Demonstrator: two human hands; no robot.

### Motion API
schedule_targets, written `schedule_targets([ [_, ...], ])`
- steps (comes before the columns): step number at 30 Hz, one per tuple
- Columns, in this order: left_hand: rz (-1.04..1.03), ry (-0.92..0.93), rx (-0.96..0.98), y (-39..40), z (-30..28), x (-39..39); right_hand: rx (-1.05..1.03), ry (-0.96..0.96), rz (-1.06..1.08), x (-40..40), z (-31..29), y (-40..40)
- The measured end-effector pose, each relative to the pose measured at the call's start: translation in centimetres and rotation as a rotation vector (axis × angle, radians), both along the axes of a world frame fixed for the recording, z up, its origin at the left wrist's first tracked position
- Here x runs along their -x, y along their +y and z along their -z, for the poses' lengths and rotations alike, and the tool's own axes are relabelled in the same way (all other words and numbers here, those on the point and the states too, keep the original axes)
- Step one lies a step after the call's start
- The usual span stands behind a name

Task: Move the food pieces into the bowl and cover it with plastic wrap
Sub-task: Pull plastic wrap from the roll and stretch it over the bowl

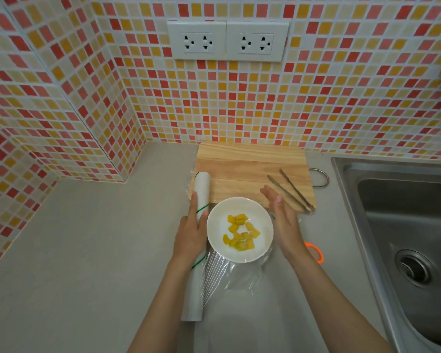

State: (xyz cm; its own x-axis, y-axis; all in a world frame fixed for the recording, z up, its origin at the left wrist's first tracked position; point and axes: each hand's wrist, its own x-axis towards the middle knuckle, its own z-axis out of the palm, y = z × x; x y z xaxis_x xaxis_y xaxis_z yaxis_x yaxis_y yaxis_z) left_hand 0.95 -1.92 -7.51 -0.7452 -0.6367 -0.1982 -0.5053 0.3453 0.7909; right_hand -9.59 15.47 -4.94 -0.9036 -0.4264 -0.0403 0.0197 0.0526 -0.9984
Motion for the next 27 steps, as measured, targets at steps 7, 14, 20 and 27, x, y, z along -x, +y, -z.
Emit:
schedule_targets([
  [7,-0.021,-0.01,0.006,0.0,0.2,0.1,0.063,-0.296,-0.059,0.8,1.3,-2.0],
  [14,-0.023,-0.021,0.01,0.1,0.0,0.1,0.041,-0.502,-0.099,1.4,2.0,-1.8],
  [20,-0.04,-0.018,0.025,0.5,-0.3,-0.1,0.074,-0.361,0.354,0.6,1.6,-1.5],
  [27,-0.054,-0.013,0.046,0.8,-0.2,0.0,0.225,-0.072,0.597,-4.8,0.4,-1.0],
])
